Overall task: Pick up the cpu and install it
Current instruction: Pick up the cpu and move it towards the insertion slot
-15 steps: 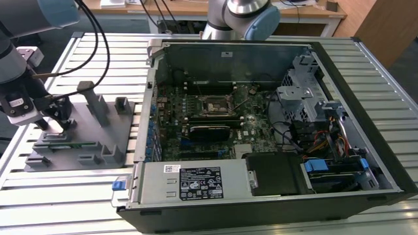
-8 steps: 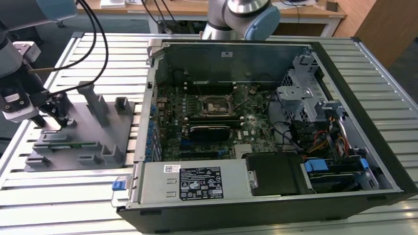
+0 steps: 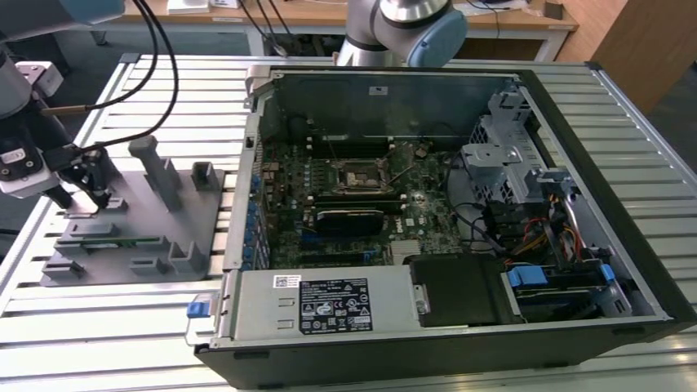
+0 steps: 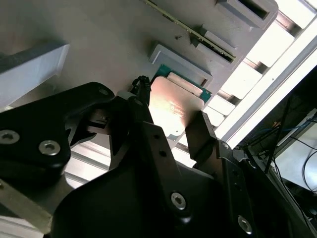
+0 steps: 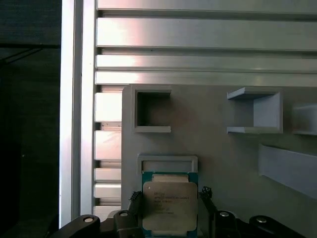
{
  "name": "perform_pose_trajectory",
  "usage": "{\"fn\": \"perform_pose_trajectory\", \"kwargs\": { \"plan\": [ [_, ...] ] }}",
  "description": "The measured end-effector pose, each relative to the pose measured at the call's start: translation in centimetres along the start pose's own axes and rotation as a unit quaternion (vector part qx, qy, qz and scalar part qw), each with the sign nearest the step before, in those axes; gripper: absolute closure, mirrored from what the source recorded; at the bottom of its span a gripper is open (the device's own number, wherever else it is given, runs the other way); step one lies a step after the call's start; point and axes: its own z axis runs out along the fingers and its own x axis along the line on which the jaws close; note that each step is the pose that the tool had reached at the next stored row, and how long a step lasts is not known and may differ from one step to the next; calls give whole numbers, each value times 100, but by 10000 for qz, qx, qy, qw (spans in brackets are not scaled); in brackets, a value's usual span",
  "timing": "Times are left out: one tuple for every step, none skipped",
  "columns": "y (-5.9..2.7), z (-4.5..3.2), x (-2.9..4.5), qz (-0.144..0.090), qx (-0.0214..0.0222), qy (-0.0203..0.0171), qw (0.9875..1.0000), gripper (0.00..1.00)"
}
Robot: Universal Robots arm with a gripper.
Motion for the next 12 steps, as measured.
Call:
{"fn": "perform_pose_trajectory", "kwargs": {
  "plan": [
    [0,-11,0,0,0,0,10000,47],
    [0,-18,0,0,0,-1,10000,47],
    [1,-23,-1,0,0,-1,10000,47],
    [1,-30,0,0,0,-1,10000,47],
    [1,-38,0,0,0,-1,10000,47],
    [2,-46,0,0,0,0,10000,47],
    [2,-54,-1,0,0,-1,10000,47],
    [2,-61,0,0,0,-1,10000,47],
    [2,-70,-1,0,0,-1,10000,47],
    [2,-79,-1,0,0,-1,10000,47],
    [2,-89,-1,0,0,0,10000,47],
    [2,-98,-1,0,0,-1,10000,47]
  ]
}}
